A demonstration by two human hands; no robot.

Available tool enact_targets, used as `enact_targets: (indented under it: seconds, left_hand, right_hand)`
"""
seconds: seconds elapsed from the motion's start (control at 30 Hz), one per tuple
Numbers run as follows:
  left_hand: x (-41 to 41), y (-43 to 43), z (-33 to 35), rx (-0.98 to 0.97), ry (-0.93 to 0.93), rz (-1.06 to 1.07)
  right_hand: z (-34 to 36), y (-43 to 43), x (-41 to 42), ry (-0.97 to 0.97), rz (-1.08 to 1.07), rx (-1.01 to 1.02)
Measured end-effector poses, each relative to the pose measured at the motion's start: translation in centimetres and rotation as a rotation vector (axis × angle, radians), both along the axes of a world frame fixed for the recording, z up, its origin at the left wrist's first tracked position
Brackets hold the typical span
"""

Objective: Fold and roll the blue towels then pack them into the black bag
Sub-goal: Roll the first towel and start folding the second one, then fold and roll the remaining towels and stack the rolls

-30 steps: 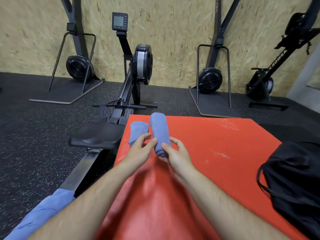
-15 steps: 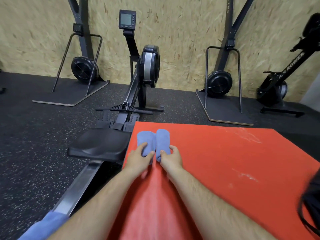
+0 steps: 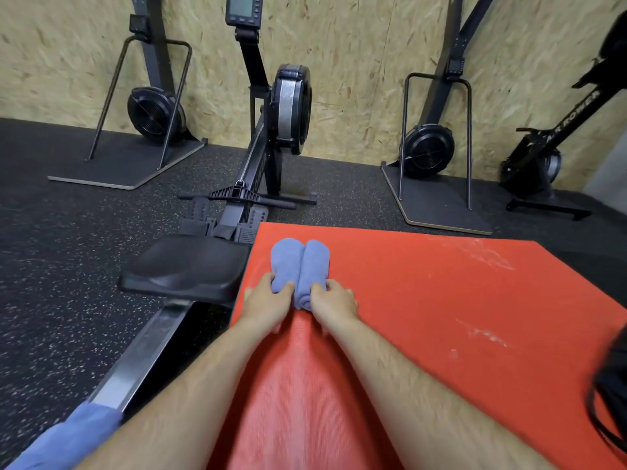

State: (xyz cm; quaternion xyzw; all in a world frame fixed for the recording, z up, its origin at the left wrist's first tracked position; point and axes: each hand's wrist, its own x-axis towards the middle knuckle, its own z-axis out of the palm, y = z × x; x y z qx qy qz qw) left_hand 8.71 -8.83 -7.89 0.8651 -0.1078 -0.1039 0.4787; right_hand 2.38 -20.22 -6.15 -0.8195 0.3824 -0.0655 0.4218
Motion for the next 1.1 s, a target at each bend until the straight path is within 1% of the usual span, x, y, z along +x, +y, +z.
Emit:
enact_targets:
  seconds: [0.17,0.27,0.37,0.43,0.6,0.7,0.8,0.97,1.03,1.1]
  left_hand:
    - [0.9,0.3,-0.9,0.186,-0.084,-0.064]
    - [0.6,0.8,-0.9,0.193,-0.108,-0.057]
    - [-0.2,1.5,-0.4,0.193,-0.162,-0.1]
    - [-0.5,2.0,-0.1,0.235,-0.212,-0.127]
    - [-3.2,4.2,2.1,0.357,-0.373,-0.177]
    - [-6.3,7.1,4.1,0.421,-0.485,-0.225]
    - [-9.8,11.4,5.7,0.545,-0.569,-0.261]
    - [-13.5,20.5,5.9,0.756,-0.56,-0.227]
    - [-14.1,24.4,4.9,0.817,-0.48,-0.194]
    - [-14.5,28.0,3.2,0.862,-0.354,-0.179]
  right_hand:
    - [0.6,-0.4,-0.1,0.056,0.076,-0.11]
    - [0.7,-0.1,-0.4,0.058,0.09,-0.153]
    - [1.1,0.3,-1.3,0.054,0.11,-0.199]
    - [1.7,0.5,-2.2,0.066,0.15,-0.294]
    - [3.5,3.1,-5.3,0.062,0.282,-0.641]
    - [4.2,6.0,-7.5,0.045,0.375,-0.771]
    - [4.4,10.1,-9.2,-0.023,0.457,-0.877]
    - [2.8,18.5,-10.9,-0.116,0.631,-0.894]
    - [1.7,21.9,-11.3,-0.135,0.697,-0.883]
    - [0.4,25.1,-11.2,-0.105,0.797,-0.875]
